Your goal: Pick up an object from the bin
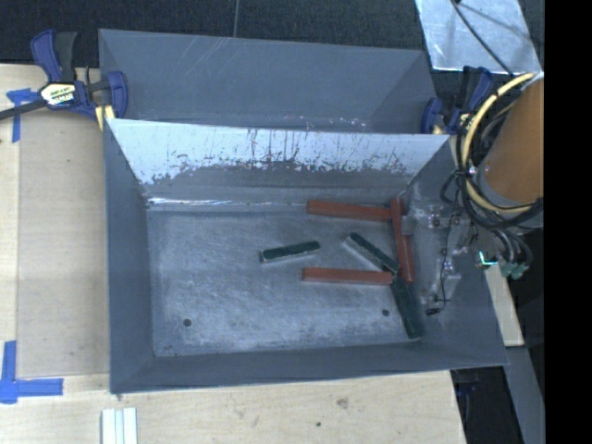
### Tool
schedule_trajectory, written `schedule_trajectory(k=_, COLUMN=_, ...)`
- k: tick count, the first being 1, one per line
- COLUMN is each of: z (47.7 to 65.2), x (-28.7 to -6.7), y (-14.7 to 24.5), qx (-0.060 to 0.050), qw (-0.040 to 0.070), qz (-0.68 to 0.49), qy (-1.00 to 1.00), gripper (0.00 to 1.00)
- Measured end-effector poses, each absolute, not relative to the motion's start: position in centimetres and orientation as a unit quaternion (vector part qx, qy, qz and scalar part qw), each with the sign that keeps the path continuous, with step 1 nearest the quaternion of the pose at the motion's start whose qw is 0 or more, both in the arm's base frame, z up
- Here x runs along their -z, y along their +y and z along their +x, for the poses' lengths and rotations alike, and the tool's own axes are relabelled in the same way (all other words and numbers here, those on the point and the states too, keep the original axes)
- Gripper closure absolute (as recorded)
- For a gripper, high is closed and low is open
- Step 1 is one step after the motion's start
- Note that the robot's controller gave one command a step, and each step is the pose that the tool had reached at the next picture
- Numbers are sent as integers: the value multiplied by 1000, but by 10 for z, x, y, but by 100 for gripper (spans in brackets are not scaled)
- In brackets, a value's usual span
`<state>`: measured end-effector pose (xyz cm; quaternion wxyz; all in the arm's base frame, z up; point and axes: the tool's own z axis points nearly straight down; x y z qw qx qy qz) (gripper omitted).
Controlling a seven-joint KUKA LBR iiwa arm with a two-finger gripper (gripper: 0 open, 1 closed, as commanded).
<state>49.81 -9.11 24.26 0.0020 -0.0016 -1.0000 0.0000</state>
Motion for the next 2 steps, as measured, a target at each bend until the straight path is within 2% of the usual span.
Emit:
schedule_trajectory(k=1, z=545, x=-67, y=-58, qx=1, qw=0, qz=-13, qy=-1000, gripper=0)
schedule_trajectory(k=2, z=525, x=-102, y=-37, qx=0, qw=0, qz=-3, qy=-1000, gripper=0)
